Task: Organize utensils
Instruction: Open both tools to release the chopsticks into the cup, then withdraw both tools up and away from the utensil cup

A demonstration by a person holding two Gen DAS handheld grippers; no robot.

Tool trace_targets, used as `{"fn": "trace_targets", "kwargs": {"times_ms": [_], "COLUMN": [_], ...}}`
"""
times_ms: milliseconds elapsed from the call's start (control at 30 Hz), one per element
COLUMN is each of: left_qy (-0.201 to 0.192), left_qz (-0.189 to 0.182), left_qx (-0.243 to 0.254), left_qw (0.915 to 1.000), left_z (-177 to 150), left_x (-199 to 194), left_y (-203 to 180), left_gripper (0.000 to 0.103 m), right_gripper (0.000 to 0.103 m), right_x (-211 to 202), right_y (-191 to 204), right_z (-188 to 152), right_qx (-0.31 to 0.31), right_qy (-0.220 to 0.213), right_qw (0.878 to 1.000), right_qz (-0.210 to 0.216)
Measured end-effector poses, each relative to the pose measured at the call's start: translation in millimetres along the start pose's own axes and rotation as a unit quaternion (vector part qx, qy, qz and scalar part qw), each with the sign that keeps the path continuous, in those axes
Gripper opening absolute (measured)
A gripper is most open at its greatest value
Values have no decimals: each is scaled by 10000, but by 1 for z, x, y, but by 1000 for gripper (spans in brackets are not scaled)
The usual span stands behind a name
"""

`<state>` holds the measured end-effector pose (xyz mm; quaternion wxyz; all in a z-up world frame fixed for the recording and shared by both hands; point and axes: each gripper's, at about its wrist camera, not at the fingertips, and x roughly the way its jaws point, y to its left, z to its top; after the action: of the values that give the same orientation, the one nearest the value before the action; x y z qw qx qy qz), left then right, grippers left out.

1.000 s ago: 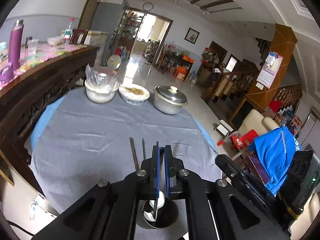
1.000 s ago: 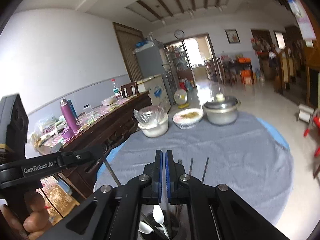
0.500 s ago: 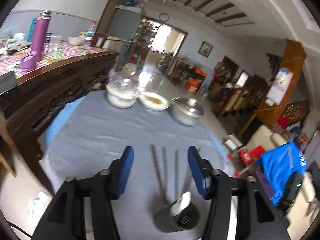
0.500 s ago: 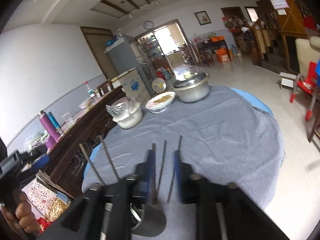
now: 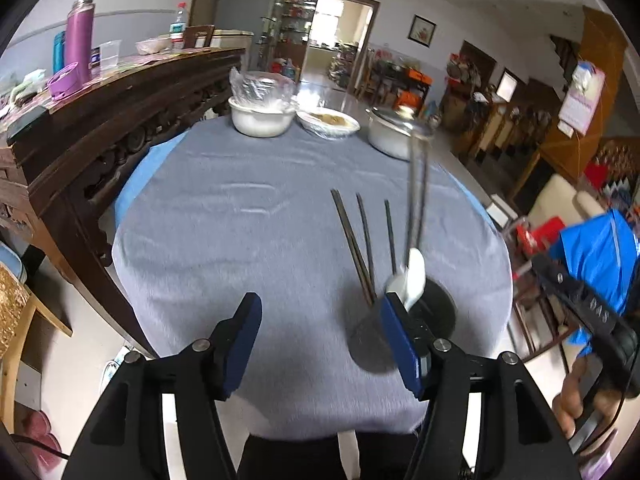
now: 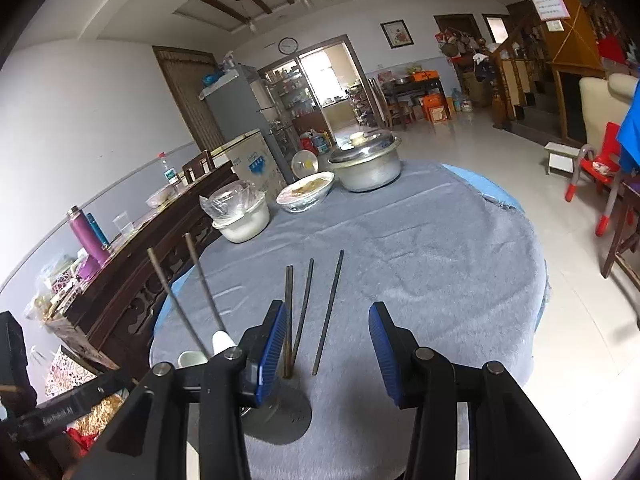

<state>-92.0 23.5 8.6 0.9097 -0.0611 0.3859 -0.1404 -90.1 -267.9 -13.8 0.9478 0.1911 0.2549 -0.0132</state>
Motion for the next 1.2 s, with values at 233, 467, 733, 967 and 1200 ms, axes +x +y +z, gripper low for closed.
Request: {"fn": "trace_targets", "kwargs": {"times_ms": [233, 467, 733, 967, 1200], "left_qy": [-314, -310, -412, -548, -745], "left_qz": [211, 474, 840, 1257, 1913], "left_qx": [453, 510, 151, -171, -94], "left_qw": [9983, 9971, 9955, 9904, 9786], "left_z": [-20, -33, -38, -42, -43], "left_x": [-33, -49, -73, -96, -125], "left_y": [-15, -7, 19, 40, 54], "left_gripper": [72, 73, 73, 73, 77], "right_gripper": [47, 47, 47, 47, 47], "right_x": [-27, -46, -79, -97, -127], "right_y": [14, 13, 1, -13, -17], "right_z": [-12, -20, -32, -38, -27], "right_qx": [-252, -240, -134, 31, -185], "right_qy": [-77, -25, 3, 19, -264], "right_qw": [9996, 9997, 9998, 9999, 9994], "right_qz": [58, 101, 131, 96, -111]}}
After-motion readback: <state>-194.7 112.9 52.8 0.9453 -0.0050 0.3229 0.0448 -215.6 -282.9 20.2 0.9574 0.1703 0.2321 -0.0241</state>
